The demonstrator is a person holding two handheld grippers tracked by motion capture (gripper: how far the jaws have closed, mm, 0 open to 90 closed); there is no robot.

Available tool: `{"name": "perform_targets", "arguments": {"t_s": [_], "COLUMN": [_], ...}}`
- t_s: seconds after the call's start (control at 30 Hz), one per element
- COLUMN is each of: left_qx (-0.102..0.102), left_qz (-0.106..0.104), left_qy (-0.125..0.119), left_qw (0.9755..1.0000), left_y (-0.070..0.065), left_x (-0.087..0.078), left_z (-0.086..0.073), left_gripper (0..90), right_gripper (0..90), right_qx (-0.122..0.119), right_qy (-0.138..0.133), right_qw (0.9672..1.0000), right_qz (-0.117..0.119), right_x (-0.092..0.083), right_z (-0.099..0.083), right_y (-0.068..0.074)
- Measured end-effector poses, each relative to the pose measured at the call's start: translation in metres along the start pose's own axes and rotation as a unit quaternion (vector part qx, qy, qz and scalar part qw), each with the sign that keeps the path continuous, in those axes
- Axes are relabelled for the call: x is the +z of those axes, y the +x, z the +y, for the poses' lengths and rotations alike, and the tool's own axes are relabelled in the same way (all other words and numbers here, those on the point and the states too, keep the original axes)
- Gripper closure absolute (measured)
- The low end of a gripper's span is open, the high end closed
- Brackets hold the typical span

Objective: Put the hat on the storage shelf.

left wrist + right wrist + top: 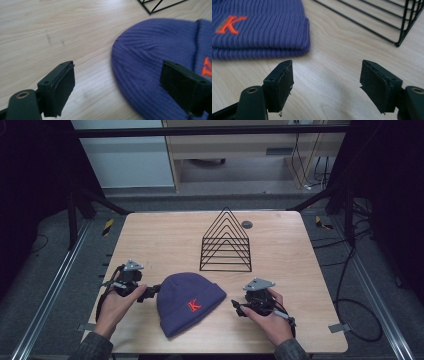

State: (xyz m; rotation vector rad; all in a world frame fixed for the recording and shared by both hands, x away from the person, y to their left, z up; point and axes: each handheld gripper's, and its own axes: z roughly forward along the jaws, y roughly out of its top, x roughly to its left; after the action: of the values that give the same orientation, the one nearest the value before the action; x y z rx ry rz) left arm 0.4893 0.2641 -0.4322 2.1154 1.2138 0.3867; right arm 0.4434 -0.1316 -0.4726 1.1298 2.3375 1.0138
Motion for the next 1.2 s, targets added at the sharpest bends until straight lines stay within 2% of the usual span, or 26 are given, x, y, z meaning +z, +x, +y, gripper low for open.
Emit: {"name": "perform_targets", "arguments": {"t_s": [0.1, 0.2, 0.3, 0.43, 0.5, 0.57, 0.63, 0.67, 0.7, 0.8, 0.83, 0.9, 0.97, 1.03, 1.1, 1.2], "left_qx": [-0.014, -0.019, -0.023, -0.033, -0.041, -0.035, -0.041, -0.041, -0.046, -0.045, -0.043, -0.042, -0.032, -0.039, -0.041, -0.044], "left_qz": [-0.003, 0.012, 0.018, 0.0, -0.012, -0.003, 0.002, 0.002, -0.001, -0.005, -0.005, -0.009, -0.003, 0.006, 0.001, -0.01], "left_qy": [0.009, 0.035, 0.039, 0.05, 0.05, 0.065, 0.07, 0.07, 0.069, 0.073, 0.077, 0.079, 0.082, 0.086, 0.088, 0.087], "left_qw": [0.9999, 0.9991, 0.9988, 0.9982, 0.9978, 0.9973, 0.9967, 0.9967, 0.9965, 0.9963, 0.9961, 0.996, 0.9961, 0.9955, 0.9953, 0.9952], "left_y": [-0.001, -0.004, -0.004, -0.004, -0.005, -0.008, -0.006, -0.006, -0.004, -0.005, -0.007, -0.009, -0.012, -0.011, -0.011, -0.01], "left_x": [0.006, 0.019, 0.022, 0.03, 0.033, 0.04, 0.044, 0.044, 0.046, 0.049, 0.051, 0.053, 0.055, 0.058, 0.059, 0.06], "left_z": [0.003, 0.001, -0.003, -0.007, -0.006, -0.003, -0.004, -0.004, -0.005, -0.005, -0.005, -0.004, -0.003, -0.002, -0.002, -0.002], "left_gripper": [12.3, 14.3, 16.2, 21.7, 24.7, 26.5, 28.4, 29.2, 30.4, 32.1, 32.5, 33.9, 34.0, 33.7, 37.1, 46.2], "right_gripper": [27.6, 31.5, 33.5, 36.3, 36.6, 36.4, 35.7, 35.7, 35.1, 33.6, 33.4, 32.7, 32.3, 30.4, 30.0, 29.4], "right_qx": [-0.006, 0.011, 0.023, 0.041, 0.035, 0.031, 0.031, 0.031, 0.02, 0.022, 0.018, 0.024, 0.021, 0.019, 0.017, 0.017], "right_qy": [0.014, 0.03, 0.025, 0.018, 0.017, 0.013, 0.014, 0.014, 0.013, 0.014, 0.016, 0.012, 0.007, 0.003, 0.001, -0.016], "right_qw": [0.9999, 0.9995, 0.9994, 0.999, 0.9993, 0.9994, 0.9994, 0.9994, 0.9997, 0.9996, 0.9997, 0.9995, 0.9996, 0.9996, 0.9997, 0.9995], "right_qz": [-0.004, 0.0, -0.005, 0.004, 0.001, -0.003, 0.0, 0.0, -0.006, -0.006, -0.01, -0.016, -0.019, -0.021, -0.02, -0.019], "right_x": [0.001, 0.004, 0.004, 0.005, 0.005, 0.004, 0.004, 0.004, 0.004, 0.005, 0.006, 0.009, 0.009, 0.011, 0.011, 0.011], "right_z": [-0.004, -0.018, -0.025, -0.034, -0.034, -0.033, -0.031, -0.031, -0.03, -0.031, -0.032, -0.035, -0.035, -0.036, -0.036, -0.04], "right_y": [0.0, -0.005, -0.008, -0.008, -0.008, -0.007, -0.005, -0.005, -0.002, -0.001, -0.001, -0.001, -0.001, 0.0, 0.0, 0.001]}}
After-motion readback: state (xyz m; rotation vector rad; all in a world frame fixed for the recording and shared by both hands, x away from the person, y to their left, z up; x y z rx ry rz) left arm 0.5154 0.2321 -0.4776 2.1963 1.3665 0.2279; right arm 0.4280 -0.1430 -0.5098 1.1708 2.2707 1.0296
